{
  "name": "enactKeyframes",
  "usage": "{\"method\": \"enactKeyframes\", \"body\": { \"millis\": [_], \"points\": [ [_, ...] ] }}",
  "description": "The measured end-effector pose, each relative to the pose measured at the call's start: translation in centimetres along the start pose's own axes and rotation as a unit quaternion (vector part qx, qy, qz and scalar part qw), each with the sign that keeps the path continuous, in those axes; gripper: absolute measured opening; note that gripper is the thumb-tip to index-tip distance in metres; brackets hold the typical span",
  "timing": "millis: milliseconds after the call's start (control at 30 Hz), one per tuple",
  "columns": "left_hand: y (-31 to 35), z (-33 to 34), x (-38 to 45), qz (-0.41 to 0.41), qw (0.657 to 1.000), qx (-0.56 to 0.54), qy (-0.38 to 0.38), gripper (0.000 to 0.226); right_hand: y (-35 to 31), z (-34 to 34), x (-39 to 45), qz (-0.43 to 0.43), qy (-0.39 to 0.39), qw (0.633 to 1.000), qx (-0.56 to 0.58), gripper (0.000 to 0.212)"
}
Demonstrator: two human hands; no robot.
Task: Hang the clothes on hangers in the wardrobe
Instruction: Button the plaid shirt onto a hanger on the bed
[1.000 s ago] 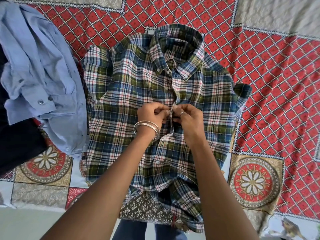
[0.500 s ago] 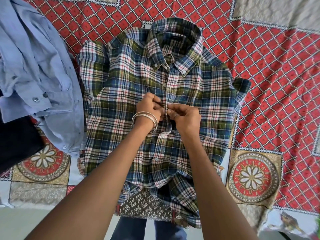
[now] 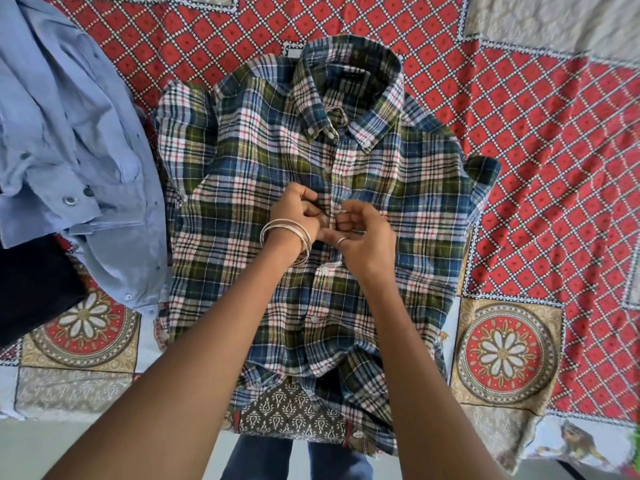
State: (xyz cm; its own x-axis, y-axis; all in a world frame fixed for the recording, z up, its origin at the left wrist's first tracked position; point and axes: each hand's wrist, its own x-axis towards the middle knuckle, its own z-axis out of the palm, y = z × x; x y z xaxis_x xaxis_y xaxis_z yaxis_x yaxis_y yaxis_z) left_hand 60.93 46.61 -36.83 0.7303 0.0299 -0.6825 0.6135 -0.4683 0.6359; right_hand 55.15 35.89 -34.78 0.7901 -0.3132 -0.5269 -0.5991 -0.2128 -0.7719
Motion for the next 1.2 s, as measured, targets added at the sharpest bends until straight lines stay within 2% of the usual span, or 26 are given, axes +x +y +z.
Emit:
{"method": "enactKeyframes", "body": {
  "millis": [67, 133, 200, 267, 367, 600, 700, 833, 1100, 1200],
  "points": [
    [-0.1, 0.0, -0.3, 0.002, 0.999, -0.032, -0.001, 0.036, 0.0, 0.3, -0.1, -0.005, 0.004, 0.998, -0.063, 0.043],
    [-0.2, 0.1, -0.6, 0.005, 0.998, -0.061, -0.010, 0.034, 0.7, 0.2, -0.2, 0.010, 0.037, 0.997, -0.063, 0.024],
    [-0.1, 0.0, -0.9, 0.015, 0.997, -0.078, -0.010, 0.033, 1.4, 0.1, -0.4, 0.039, 0.079, 0.996, -0.021, 0.013],
    [0.1, -0.1, -1.1, 0.030, 0.996, -0.079, -0.004, 0.031, 1.8, 0.0, -0.7, 0.077, 0.093, 0.989, 0.087, 0.006],
    [0.3, -0.2, -1.5, 0.045, 0.996, -0.071, -0.002, 0.029, 2.0, 0.2, -1.3, 0.090, 0.083, 0.979, 0.165, 0.008],
    [0.7, 0.0, -1.8, 0.080, 0.995, -0.058, 0.002, 0.025, 0.9, -0.1, -1.0, 0.066, 0.067, 0.980, 0.177, 0.011],
    [0.9, -0.1, -1.7, 0.087, 0.995, -0.046, -0.015, 0.023, 1.3, -0.2, -0.9, 0.071, 0.071, 0.976, 0.196, 0.002],
    [0.9, -0.1, -1.8, 0.095, 0.995, -0.033, -0.027, 0.023, 1.6, 0.2, -1.0, 0.093, 0.114, 0.963, 0.224, 0.007],
    [0.5, 0.2, -1.0, 0.134, 0.990, 0.038, 0.000, 0.029, 0.9, 0.8, -0.4, 0.089, 0.144, 0.965, 0.199, 0.005],
    [0.5, 0.6, -0.8, 0.140, 0.988, 0.058, 0.016, 0.030, 0.8, 0.4, -0.4, 0.081, 0.120, 0.966, 0.213, 0.009]
  ]
}}
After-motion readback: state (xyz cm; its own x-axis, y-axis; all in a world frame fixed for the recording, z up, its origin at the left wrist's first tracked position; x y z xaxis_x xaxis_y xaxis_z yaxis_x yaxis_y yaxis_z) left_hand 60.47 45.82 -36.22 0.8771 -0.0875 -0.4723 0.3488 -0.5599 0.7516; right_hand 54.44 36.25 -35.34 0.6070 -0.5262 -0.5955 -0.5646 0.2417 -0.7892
